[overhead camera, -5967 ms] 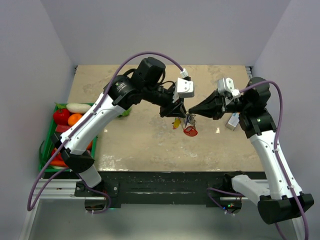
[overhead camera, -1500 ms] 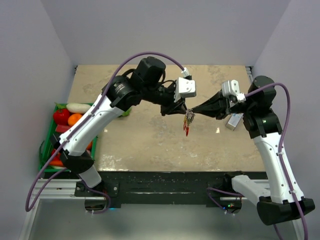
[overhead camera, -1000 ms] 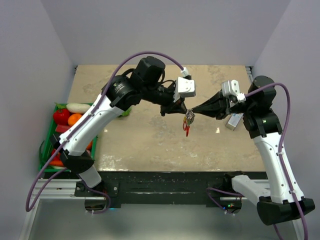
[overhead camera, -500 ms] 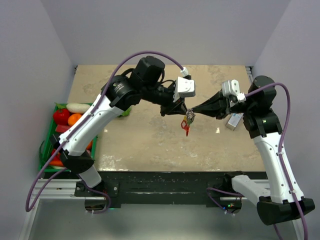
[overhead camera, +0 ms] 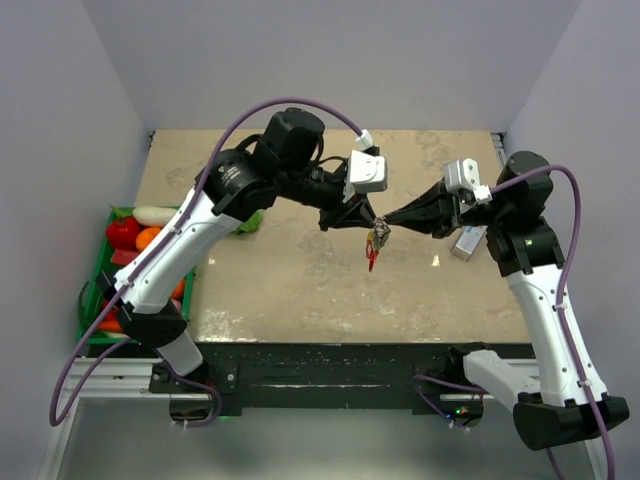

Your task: Remove the keys from the keyring

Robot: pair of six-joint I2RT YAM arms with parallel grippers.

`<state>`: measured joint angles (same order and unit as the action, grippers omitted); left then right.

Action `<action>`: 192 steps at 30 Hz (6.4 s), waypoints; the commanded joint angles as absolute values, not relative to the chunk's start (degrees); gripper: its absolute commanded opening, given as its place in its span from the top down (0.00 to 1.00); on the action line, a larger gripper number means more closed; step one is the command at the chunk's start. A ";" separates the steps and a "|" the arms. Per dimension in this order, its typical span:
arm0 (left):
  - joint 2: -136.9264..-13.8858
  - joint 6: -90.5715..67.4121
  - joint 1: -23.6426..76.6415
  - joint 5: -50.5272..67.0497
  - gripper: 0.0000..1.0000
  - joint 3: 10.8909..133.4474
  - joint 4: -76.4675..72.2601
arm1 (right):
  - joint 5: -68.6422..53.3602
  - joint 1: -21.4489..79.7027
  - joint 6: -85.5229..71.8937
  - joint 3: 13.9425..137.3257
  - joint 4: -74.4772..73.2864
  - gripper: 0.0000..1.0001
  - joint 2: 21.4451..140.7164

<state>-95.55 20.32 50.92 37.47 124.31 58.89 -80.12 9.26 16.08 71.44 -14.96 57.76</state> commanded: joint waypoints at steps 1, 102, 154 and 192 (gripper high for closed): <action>-93.78 20.04 50.54 39.90 0.87 126.21 57.74 | -79.89 9.05 14.86 71.98 -12.13 1.00 57.74; -96.42 20.57 53.35 39.81 1.00 125.33 58.45 | -91.41 7.38 45.00 84.81 -44.03 1.00 59.59; -96.50 20.13 53.79 41.75 0.77 128.59 57.83 | -91.49 4.48 61.61 87.63 -62.14 1.00 61.17; -99.84 21.18 54.84 47.55 0.80 128.15 59.59 | -91.49 4.13 64.42 89.38 -64.51 1.00 62.05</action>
